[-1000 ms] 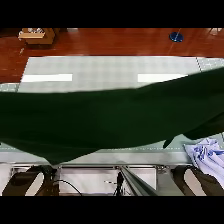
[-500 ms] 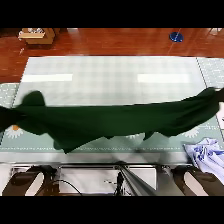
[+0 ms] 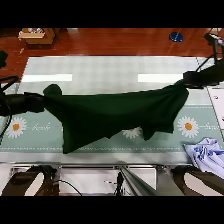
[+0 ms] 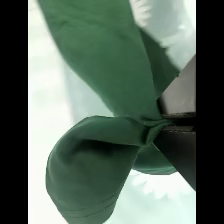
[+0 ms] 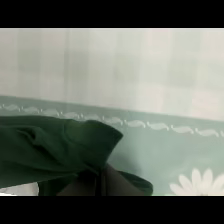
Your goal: Fold the shirts.
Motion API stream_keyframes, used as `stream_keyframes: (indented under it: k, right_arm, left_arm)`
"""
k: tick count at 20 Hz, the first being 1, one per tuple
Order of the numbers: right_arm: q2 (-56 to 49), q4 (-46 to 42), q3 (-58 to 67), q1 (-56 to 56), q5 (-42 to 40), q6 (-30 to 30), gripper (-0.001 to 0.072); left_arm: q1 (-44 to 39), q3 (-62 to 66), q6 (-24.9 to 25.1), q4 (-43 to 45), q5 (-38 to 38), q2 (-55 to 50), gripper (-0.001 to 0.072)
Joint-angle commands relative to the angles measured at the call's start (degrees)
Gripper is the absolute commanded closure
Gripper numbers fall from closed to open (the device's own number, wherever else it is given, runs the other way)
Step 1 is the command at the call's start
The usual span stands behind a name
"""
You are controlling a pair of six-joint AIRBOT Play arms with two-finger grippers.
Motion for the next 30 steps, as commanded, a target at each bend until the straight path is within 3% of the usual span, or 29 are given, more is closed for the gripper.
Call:
stream_keyframes:
  k: [1, 6, 17, 26, 27, 28, 29, 30]
  right_arm:
    - [-4.0, 1.5, -0.2, 0.2, -6.8, 0.1, 0.0678]
    - [-7.0, 1.6, -0.2, 0.2, -9.9, 0.1, 0.0678]
    - [-7.6, 1.6, -0.2, 0.1, -20.8, 0.1, 0.0678]
    - [-12.6, 2.6, -0.2, 0.2, -18.2, 0.1, 0.0673]
    - [-13.1, 3.2, -0.2, 0.2, -18.0, 0.1, 0.0587]
    - [-13.4, 4.1, -0.2, 0.1, -17.9, 0.1, 0.0432]
    - [-13.4, 4.3, -0.2, 0.1, -18.0, -0.1, 0.0372]
    - [-13.2, 4.2, -0.1, 0.1, -17.8, -0.8, 0.0343]
  left_arm:
    - [-0.3, -1.8, 0.6, 0.3, 7.5, -3.8, 0.0678]
    - [-4.4, -1.9, 3.1, 3.3, 9.1, -12.7, 0.0678]
    - [-8.5, -1.9, 3.1, 3.7, 29.0, -20.8, 0.0678]
    - [-8.6, -1.9, 2.9, 3.0, 26.5, -25.1, 0.0674]
    - [-8.6, -1.9, 2.9, 3.0, 26.5, -25.2, 0.0661]
    - [-8.6, -1.9, 2.9, 3.0, 26.5, -25.2, 0.0547]
    - [-8.5, -1.8, 2.9, 3.0, 26.5, -25.2, 0.0394]
    - [-8.4, -1.6, 2.9, 3.2, 26.4, -25.2, 0.0317]
